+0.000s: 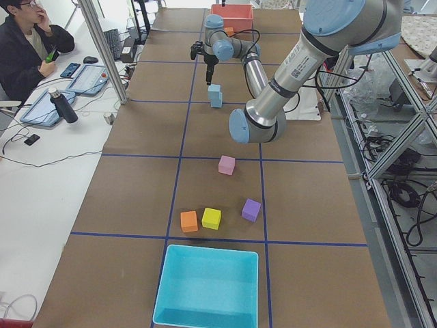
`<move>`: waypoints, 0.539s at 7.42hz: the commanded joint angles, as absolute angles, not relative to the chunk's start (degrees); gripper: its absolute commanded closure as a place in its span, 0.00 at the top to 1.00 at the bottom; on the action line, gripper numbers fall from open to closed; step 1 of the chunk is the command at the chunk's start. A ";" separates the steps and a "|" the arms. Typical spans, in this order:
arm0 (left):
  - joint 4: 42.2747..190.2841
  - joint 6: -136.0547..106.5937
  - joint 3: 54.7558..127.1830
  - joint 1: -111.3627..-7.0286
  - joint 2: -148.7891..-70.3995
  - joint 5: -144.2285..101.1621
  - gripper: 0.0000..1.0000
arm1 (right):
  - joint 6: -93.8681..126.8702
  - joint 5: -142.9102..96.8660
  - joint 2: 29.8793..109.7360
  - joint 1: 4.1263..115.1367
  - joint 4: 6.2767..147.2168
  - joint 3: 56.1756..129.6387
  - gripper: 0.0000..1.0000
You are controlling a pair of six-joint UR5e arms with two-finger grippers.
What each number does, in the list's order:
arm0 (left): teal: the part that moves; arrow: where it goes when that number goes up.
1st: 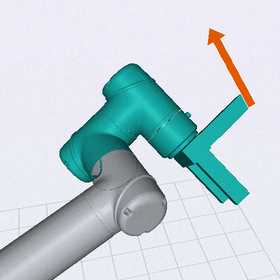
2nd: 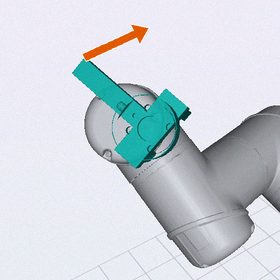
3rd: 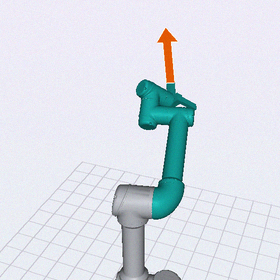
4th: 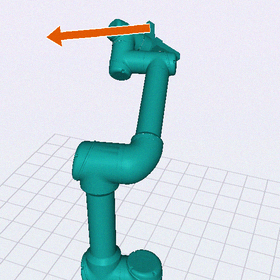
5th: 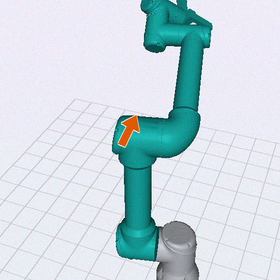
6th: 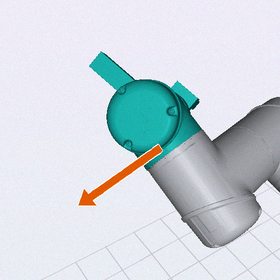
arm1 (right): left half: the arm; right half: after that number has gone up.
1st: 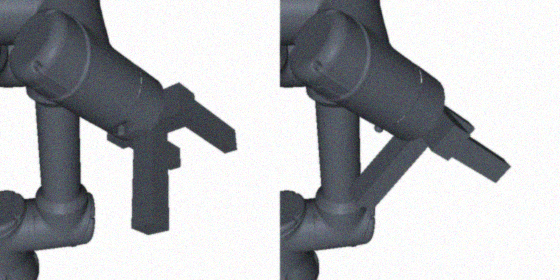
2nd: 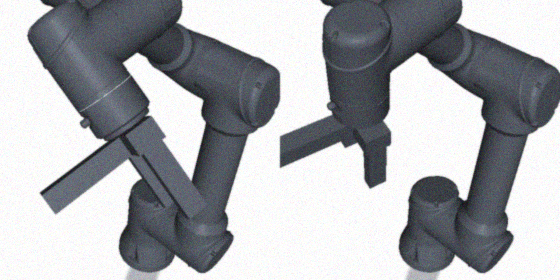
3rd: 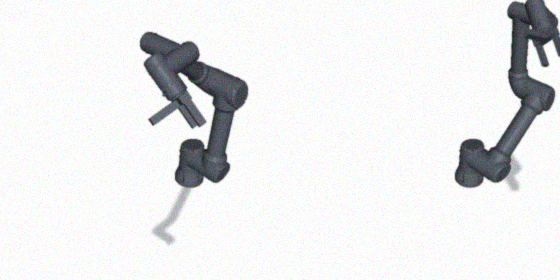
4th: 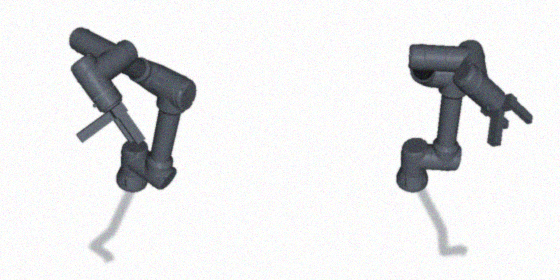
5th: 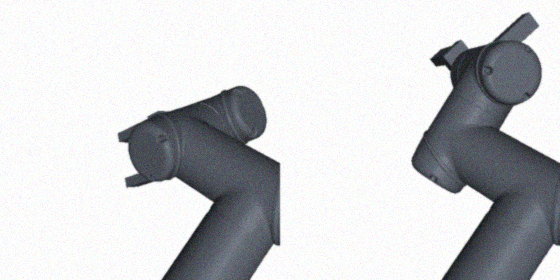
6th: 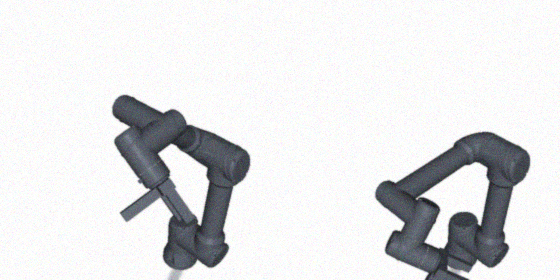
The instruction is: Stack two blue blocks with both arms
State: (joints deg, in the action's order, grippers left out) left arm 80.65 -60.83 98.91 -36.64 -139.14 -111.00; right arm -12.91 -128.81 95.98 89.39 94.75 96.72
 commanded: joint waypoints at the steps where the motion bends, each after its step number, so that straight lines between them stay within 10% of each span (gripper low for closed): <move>1: 77.70 -45.53 106.84 -45.92 -128.57 -116.95 0.99 | -12.92 -128.85 96.15 89.47 94.75 96.59 1.00; 4: 78.05 -12.77 106.62 -65.41 -113.69 -127.22 0.99 | -12.92 -128.76 96.24 89.47 94.75 96.59 1.00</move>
